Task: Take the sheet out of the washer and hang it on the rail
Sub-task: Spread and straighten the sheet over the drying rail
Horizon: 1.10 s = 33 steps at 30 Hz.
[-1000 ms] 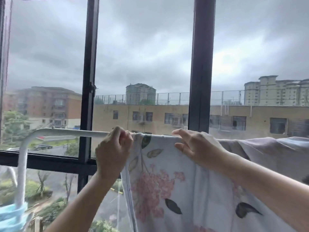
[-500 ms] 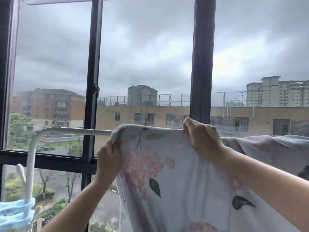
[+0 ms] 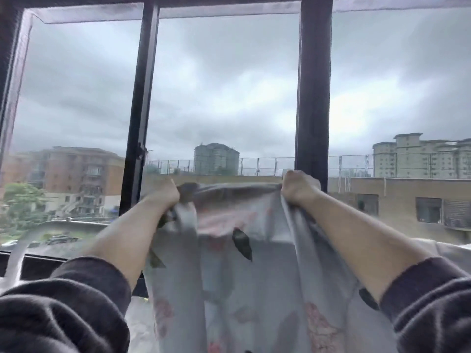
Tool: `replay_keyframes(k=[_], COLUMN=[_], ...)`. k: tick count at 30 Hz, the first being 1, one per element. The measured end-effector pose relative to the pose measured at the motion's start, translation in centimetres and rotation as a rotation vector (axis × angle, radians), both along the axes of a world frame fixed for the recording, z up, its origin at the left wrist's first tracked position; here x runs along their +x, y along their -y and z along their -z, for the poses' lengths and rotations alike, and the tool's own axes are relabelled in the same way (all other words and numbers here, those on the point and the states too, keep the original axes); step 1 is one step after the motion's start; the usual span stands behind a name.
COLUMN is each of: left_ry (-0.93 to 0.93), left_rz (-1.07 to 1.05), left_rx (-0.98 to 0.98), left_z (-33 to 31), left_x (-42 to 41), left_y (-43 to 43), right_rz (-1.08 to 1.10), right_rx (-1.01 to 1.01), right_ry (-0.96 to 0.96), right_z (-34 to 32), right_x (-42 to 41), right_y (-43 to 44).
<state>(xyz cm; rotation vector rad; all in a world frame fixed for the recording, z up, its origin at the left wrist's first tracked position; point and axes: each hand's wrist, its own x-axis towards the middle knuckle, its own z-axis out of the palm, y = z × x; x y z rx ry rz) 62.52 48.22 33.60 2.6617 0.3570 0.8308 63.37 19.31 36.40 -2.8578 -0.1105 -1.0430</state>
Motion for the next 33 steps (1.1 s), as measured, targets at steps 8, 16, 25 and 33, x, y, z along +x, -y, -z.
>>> replay_keyframes(k=[8,16,25,33], left_ry=[-0.533,0.347,0.411,0.553], left_rz=[0.154,0.498,0.894,0.760], left_rx=[0.334,0.154,0.436,0.561], left_z=[2.5,1.9,6.4,6.6], left_x=[0.9,-5.8,-11.6,-9.7], left_y=[0.3,8.3,25.3,34.8], right_rz=[-0.144,-0.463,-0.282,-0.035], right_rx=[-0.387,0.022,0.097,0.151], right_ry=[-0.871,-0.472,-0.200,-0.184], right_z=[4.3,3.0,6.9,9.5], right_x=[0.0,-7.0,-14.3,-15.9], right_y=[-0.4,5.9,21.0,31.8])
